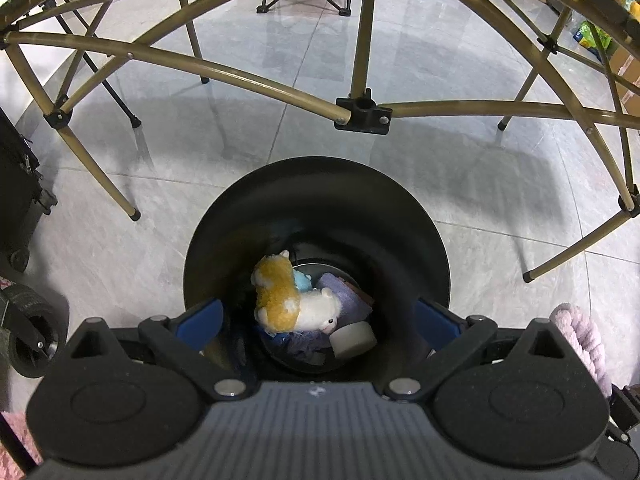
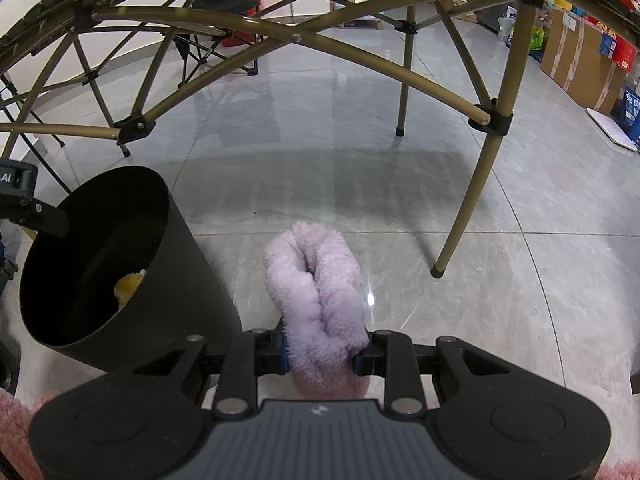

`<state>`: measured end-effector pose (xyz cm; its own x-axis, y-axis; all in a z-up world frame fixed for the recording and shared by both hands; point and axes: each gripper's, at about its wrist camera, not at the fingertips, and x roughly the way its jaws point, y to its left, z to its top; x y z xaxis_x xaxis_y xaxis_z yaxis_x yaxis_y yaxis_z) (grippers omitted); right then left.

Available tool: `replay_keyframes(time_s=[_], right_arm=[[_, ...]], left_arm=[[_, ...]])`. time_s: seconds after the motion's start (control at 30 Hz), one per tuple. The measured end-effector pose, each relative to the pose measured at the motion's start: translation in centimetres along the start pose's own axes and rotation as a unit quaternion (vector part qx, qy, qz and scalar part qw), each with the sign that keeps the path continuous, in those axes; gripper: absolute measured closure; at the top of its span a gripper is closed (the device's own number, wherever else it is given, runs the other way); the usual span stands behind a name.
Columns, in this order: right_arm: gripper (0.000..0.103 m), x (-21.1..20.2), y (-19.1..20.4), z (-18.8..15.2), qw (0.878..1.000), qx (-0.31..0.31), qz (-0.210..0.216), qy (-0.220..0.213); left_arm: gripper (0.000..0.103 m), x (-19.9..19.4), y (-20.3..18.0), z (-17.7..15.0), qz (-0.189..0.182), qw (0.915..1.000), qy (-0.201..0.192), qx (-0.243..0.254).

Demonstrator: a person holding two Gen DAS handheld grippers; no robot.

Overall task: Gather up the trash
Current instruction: 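Open the left tool to drop the foam cylinder into the bin, then move the right tool over the bin and open it to drop the slipper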

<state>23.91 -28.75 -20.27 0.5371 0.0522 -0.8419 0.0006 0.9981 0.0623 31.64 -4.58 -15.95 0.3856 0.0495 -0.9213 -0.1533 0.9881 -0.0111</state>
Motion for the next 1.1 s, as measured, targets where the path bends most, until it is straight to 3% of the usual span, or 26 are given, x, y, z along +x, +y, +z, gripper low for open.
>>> replay_keyframes(time_s=[0.5,1.1], right_arm=[[0.077,-1.8,2.7,0.6,0.999,-0.028,0.015,-0.023],[0.077,-3.9,7.9,2.0,0.996,-0.065,0.036,-0.053]], left_arm=[[0.0,-2.5,2.5,-0.7,0.0,0.9993,-0.036,-0.004],[0.0,-5.0,8.3,-1.8,0.001,0.997,-0.067,-0.04]])
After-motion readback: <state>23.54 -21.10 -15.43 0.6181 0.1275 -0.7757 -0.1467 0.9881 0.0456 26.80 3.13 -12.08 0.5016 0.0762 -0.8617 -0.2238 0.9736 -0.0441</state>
